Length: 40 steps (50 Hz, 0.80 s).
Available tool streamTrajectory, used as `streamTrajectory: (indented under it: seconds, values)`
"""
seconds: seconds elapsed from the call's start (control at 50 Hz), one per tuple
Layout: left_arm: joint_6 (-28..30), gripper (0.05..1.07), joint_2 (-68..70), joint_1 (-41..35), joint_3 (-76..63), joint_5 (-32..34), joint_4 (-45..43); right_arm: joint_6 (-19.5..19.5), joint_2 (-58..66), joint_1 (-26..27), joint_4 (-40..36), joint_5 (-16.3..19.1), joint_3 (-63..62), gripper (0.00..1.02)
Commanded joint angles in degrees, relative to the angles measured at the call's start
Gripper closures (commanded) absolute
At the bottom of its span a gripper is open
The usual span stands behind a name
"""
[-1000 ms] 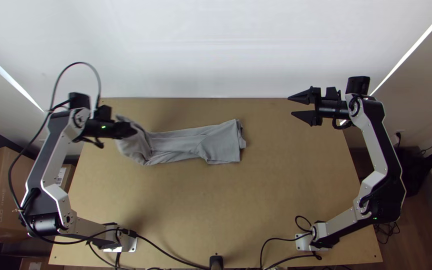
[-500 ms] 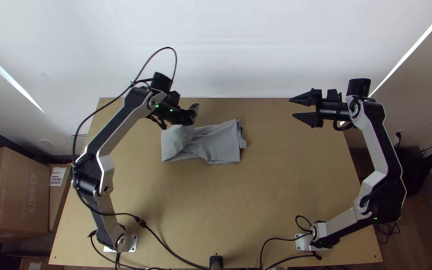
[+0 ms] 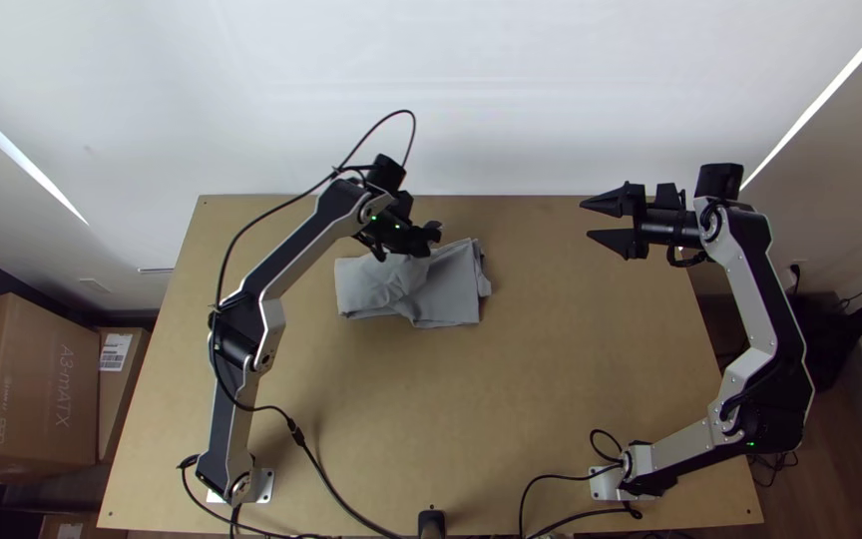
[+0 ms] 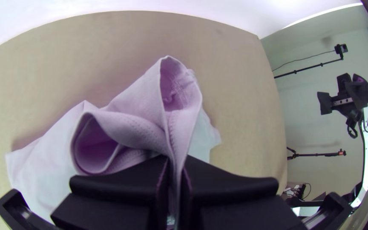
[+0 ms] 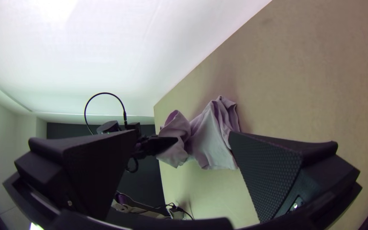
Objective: Fold the t-shirt
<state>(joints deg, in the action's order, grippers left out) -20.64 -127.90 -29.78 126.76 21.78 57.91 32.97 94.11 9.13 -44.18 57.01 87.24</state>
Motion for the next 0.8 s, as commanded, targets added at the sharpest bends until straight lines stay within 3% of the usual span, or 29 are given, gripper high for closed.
streamTrajectory:
  seconds: [0.0, 0.1, 0.12, 0.16, 0.2, 0.5, 0.68, 0.78]
  values:
    - [-1.5, 1.05, -2.9, -2.1, 3.3, -0.5, -0.9, 0.1, -2.4, 0.0, 0.6, -0.2, -1.7, 0.04]
    - [-1.2, 1.04, -4.6, -3.5, 3.8, -1.0, -2.4, 0.0, -3.1, 0.1, 0.7, -0.6, -2.7, 0.04]
    - [-1.2, 0.97, -4.8, -3.8, 3.8, -1.0, -2.6, 0.0, -3.2, 0.1, 0.8, -0.7, -3.0, 0.04]
    - [-1.0, 0.63, -5.0, -4.4, 3.9, -1.0, -2.9, -0.1, -3.6, 0.0, 1.2, -0.9, -3.9, 0.04]
    - [-1.0, 0.1, -5.3, -5.3, 4.0, -1.0, -3.8, -0.1, -3.9, -0.2, 2.3, -1.0, -5.3, 0.04]
    - [-4.0, 0.1, 2.4, -4.8, 4.2, -0.1, -13.9, -0.7, -1.0, -9.7, 11.2, -8.8, -14.1, 0.04]
    - [-4.2, 0.1, 10.3, -0.1, 4.1, -0.2, -14.0, -1.5, 4.3, -16.4, 15.5, -10.0, -15.3, 0.04]
    - [-4.0, 0.1, 14.7, 3.7, 3.9, -0.3, -12.4, -3.9, 7.6, -19.4, 16.2, -11.0, -14.0, 0.04]
